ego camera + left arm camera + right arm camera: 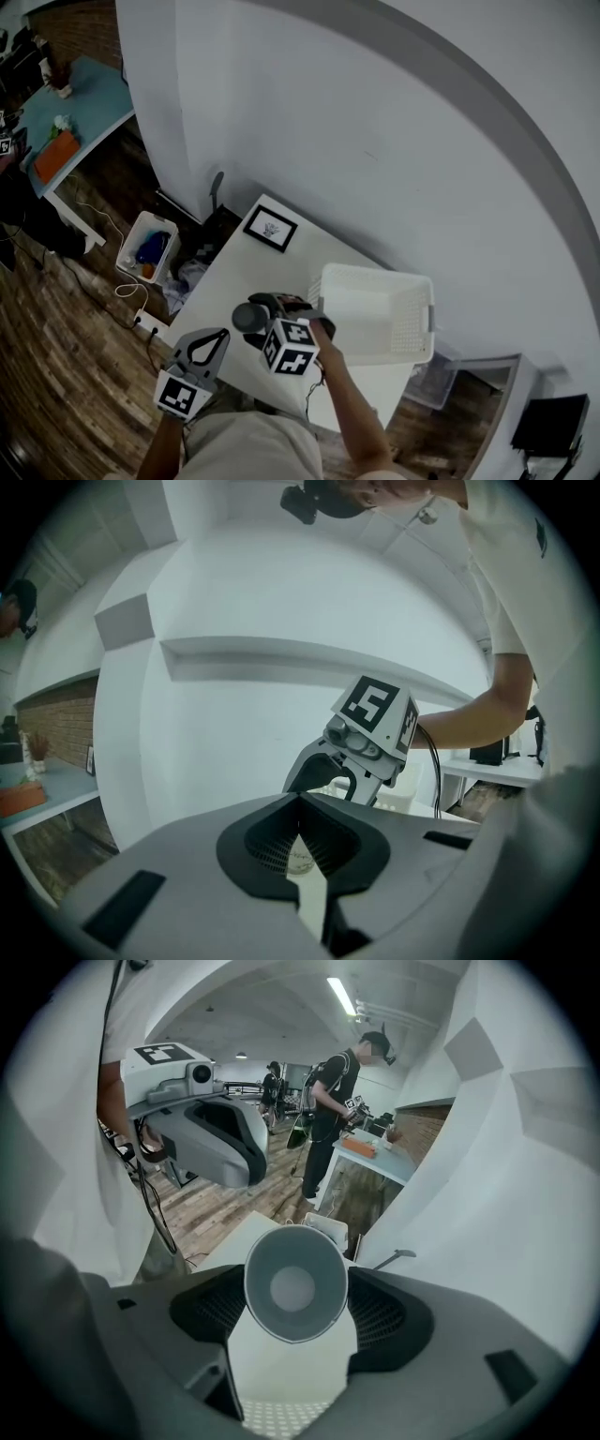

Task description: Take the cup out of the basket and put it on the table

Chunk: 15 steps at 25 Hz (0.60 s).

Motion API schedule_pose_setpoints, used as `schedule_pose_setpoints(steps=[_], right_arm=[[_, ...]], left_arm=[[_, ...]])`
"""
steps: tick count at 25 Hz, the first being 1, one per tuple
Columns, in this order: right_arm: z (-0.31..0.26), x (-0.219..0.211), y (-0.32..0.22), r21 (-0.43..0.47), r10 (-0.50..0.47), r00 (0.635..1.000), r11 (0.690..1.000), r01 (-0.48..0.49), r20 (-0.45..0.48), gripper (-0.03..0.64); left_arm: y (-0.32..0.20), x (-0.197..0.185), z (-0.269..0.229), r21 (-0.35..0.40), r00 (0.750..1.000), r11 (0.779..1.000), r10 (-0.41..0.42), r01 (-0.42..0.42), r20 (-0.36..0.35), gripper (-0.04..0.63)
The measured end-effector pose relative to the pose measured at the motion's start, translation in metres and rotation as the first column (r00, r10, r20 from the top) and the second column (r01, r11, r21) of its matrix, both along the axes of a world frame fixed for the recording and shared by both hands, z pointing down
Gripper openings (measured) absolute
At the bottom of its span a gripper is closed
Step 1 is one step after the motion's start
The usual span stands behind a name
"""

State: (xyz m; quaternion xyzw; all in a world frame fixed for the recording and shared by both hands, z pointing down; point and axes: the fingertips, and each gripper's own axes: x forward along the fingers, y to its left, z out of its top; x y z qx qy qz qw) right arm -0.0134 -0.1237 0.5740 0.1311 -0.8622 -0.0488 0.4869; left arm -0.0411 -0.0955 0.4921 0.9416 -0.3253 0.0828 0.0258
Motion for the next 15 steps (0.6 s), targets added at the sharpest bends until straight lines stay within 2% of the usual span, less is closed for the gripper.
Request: schedule_pose_setpoints(steps=[15], right_arm=[[0.073,-0.039,0.002,-0.097,-0.057,0.998,0.994,0.053,-0.040,0.342]], left_arm=[[0.002,-0.031,0.034,-0.067,0.997,0.995,-0.076,0.077,0.020,0.000]])
